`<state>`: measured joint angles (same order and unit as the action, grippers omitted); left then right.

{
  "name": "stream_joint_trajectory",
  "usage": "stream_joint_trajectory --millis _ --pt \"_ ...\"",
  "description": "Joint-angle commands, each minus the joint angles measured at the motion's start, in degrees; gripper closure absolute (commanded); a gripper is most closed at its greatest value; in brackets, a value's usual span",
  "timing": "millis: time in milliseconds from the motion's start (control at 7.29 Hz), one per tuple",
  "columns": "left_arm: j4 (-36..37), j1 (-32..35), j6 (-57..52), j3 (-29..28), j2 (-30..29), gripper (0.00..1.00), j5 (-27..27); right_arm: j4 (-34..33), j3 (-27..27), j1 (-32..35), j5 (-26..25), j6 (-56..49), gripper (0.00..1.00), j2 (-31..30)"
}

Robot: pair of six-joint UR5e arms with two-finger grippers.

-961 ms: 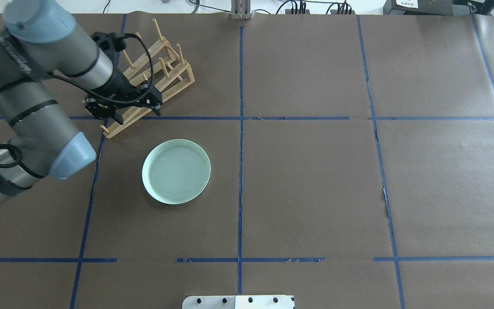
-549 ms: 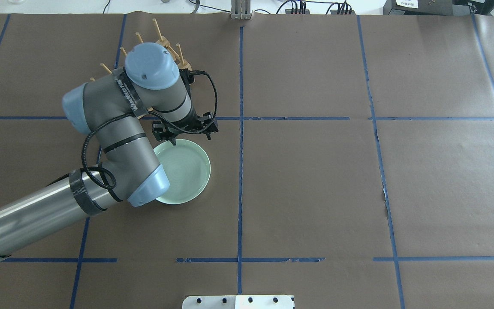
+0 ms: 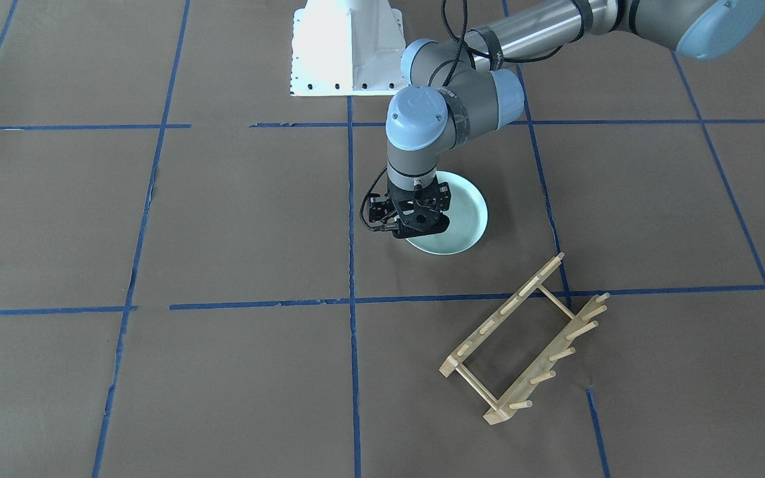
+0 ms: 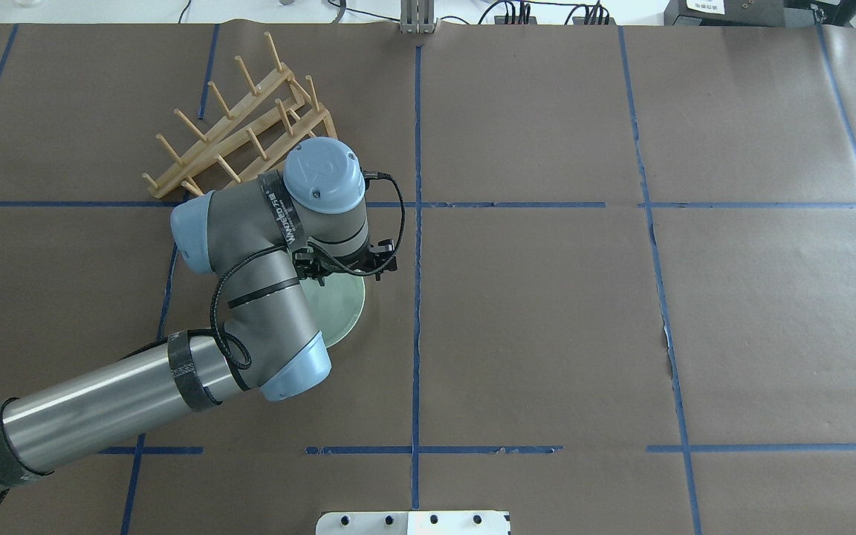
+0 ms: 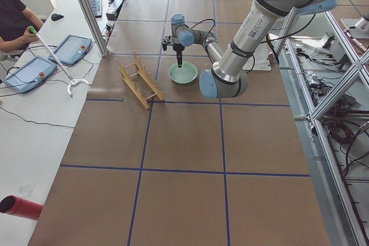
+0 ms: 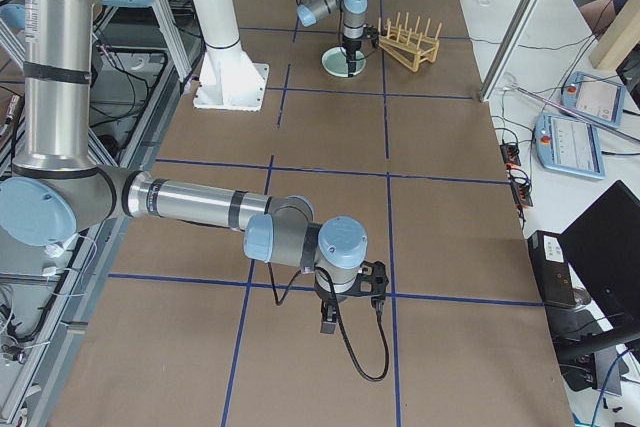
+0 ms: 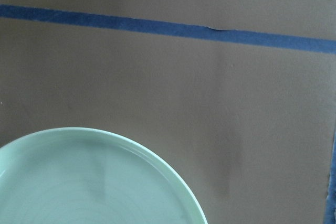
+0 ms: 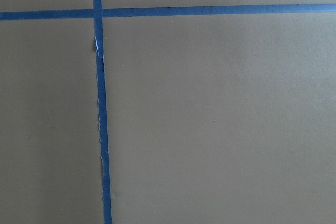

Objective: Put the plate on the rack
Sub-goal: 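Move the left gripper past the wooden rack down to the pale green plate, then grasp the plate's rim with the left gripper and tilt it upward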

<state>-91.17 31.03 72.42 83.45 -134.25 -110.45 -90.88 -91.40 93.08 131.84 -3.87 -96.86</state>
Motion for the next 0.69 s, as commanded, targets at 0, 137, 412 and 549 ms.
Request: stream_joint_trajectory --millis 0,137,412,549 --pt "0.38 -0.79 0.00 -0.12 -0.48 0.17 -0.03 0.00 0.00 0.00 0.00 0.00 0.00 0.09" --pt "0.29 -1.06 0.00 -0.04 -0.40 0.24 -0.03 0.00 0.00 0.00 0.00 0.00 0.00 0.09" --pt "0.38 -1.58 0.00 -0.04 -0.14 0.42 -0.03 0.00 0.00 0.00 0.00 0.00 0.00 0.09" --pt "0.38 -1.67 0.00 -0.12 -0.14 0.43 -0.03 0.00 0.00 0.00 0.00 0.00 0.00 0.00"
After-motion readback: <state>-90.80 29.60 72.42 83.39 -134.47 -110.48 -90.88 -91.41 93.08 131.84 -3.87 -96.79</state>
